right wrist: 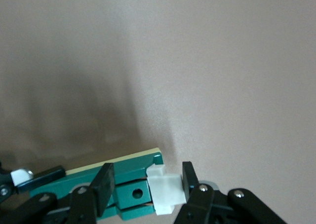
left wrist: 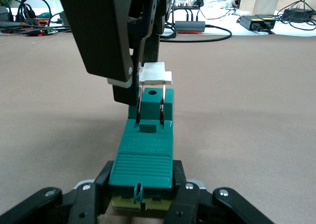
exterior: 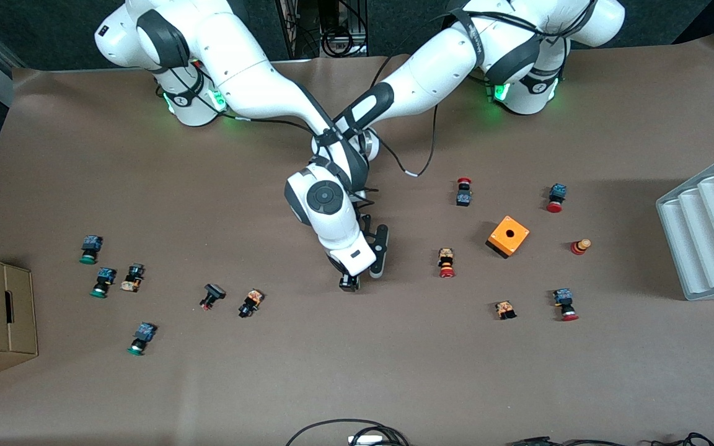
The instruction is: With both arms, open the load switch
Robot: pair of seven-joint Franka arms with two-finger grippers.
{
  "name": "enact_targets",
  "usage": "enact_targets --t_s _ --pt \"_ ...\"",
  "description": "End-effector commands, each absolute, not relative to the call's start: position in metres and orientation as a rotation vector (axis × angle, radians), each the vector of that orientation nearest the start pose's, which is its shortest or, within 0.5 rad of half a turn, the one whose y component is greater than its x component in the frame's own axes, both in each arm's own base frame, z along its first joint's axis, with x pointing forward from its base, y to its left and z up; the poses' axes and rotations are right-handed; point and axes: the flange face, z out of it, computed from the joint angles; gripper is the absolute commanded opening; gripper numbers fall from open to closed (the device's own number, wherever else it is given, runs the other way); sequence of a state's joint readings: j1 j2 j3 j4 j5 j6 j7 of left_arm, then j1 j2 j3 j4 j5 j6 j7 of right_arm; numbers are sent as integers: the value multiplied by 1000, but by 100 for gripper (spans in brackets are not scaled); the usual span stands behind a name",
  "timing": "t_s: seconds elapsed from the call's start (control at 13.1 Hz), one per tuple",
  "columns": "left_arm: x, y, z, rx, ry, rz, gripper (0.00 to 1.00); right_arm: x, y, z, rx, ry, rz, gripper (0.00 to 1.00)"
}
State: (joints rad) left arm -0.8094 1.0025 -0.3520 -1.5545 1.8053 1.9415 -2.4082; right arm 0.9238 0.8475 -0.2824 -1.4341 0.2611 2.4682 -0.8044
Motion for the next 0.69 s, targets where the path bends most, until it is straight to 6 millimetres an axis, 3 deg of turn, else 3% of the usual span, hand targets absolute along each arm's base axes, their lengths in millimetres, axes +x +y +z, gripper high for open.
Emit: enact_targets --t_s 0.0,0.61 --pt "345 -586 73 -2601 -154 -1665 46 560 469 214 -2456 -1959 -276 62" --pt "345 -586 73 -2600 -154 -1666 46 557 469 218 -2453 -1958 -237 61"
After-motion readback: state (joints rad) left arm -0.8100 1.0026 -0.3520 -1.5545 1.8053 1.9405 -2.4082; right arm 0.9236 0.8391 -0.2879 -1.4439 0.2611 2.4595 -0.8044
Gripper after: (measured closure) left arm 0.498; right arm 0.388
